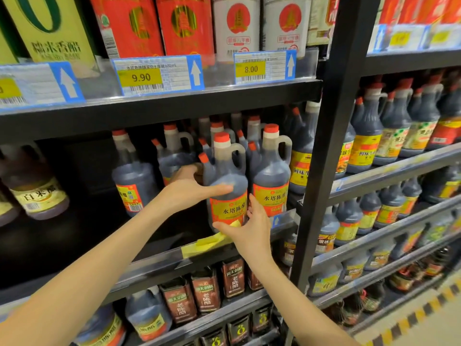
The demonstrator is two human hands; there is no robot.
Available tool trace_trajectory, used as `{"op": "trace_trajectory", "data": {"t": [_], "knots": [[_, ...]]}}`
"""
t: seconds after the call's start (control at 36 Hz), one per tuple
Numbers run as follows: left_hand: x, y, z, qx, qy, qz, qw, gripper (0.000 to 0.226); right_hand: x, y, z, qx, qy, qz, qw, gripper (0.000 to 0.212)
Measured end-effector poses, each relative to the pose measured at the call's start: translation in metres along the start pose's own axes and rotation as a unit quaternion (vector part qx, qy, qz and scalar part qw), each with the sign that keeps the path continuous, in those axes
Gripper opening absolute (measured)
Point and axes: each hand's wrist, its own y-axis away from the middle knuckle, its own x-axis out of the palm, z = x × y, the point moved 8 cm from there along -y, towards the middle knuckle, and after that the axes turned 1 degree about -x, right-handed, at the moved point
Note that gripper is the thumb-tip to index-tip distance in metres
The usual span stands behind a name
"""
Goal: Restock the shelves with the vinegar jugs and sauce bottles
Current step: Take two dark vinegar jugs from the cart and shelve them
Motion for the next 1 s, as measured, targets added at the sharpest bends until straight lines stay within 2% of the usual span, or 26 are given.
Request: {"op": "trace_trajectory", "data": {"t": [0.06, 0.14, 0.22, 0.39, 0.67, 0.81, 0.94, 1.0], "knots": [[0.002, 0.000, 0.003, -0.015, -0.015, 0.009, 1.000, 0.073, -0.001, 0.003, 0.002, -0.014, 0.007, -0.026, 1.000, 0.100], [0.002, 0.001, 0.005, -0.014, -0.010, 0.001, 1.000, 0.057, -0.001, 0.003, 0.001, -0.027, 0.030, -0.046, 0.998, 0.089], [0.001, 0.002, 0.005, -0.012, 0.004, 0.000, 1.000, 0.067, -0.004, 0.001, 0.000, -0.024, 0.023, -0.072, 0.997, 0.078], [-0.001, 0.005, 0.001, -0.006, 0.016, -0.009, 1.000, 0.072, -0.007, -0.003, -0.002, -0.030, 0.027, -0.092, 0.995, 0.079], [0.008, 0.002, -0.002, -0.010, 0.037, 0.000, 0.999, 0.082, -0.016, -0.006, -0.004, -0.046, 0.057, -0.124, 0.990, 0.063], [0.008, 0.002, -0.003, 0.001, 0.026, -0.006, 1.000, 0.077, -0.015, -0.007, -0.003, -0.053, 0.074, -0.117, 0.989, 0.063], [0.008, 0.008, -0.004, 0.007, 0.034, -0.009, 0.999, 0.073, -0.016, -0.006, 0.001, -0.054, 0.090, -0.106, 0.989, 0.071], [0.009, 0.011, -0.003, 0.023, 0.024, -0.012, 0.999, 0.072, -0.016, -0.004, 0.003, -0.058, 0.092, -0.097, 0.989, 0.067]]}}
